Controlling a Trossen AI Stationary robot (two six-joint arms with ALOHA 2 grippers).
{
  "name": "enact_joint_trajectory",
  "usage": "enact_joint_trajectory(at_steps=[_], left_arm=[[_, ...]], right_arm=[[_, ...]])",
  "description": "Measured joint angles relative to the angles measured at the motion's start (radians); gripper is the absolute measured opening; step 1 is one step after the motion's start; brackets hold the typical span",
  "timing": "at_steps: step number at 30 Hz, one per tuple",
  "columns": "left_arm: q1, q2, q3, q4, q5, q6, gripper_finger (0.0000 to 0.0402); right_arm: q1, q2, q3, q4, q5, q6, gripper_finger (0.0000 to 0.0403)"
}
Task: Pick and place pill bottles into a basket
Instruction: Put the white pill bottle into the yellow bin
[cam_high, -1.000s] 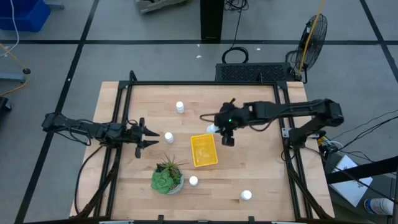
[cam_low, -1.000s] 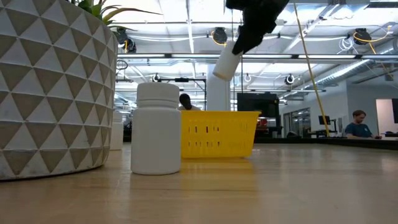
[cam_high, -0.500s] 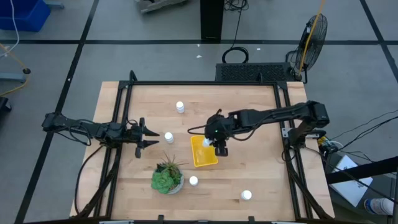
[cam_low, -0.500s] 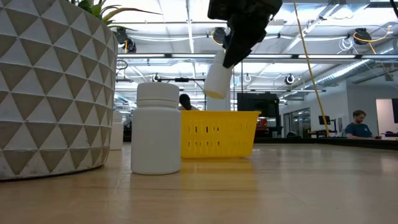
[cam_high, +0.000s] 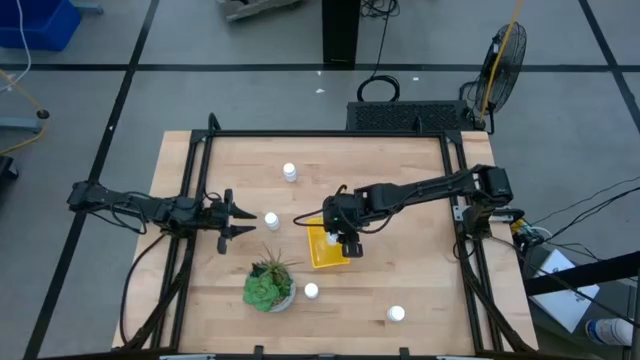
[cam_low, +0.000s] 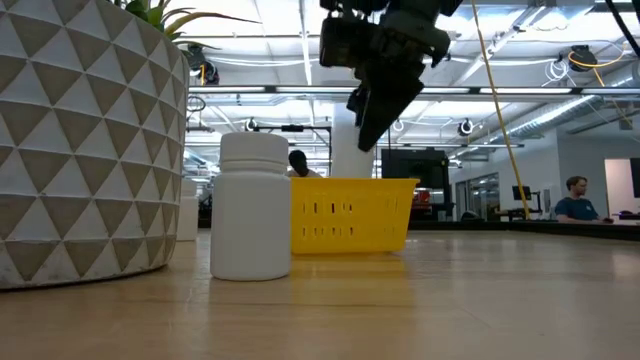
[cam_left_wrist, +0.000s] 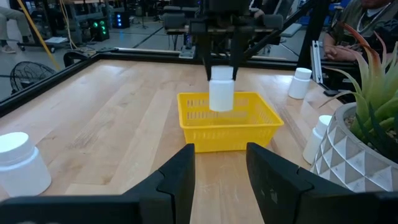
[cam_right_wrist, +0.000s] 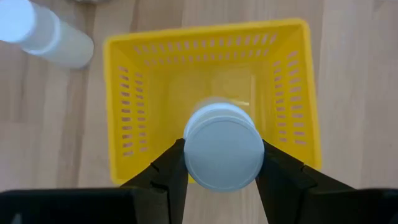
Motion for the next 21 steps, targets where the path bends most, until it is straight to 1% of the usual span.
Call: enact_joint_trajectory(at_steps=[14,21], left_arm=[[0.000,0.000,0.000,0.000,0.000,-0.001,0.0149],[0.000,0.000,0.000,0.000,0.000,-0.001,0.0149]], right_arm=[[-0.083,0.016,0.000,0.017,0.003,-0.066,0.0139],[-0.099,0.016,0.000,0.012,0.000,-0.075,0.0139]])
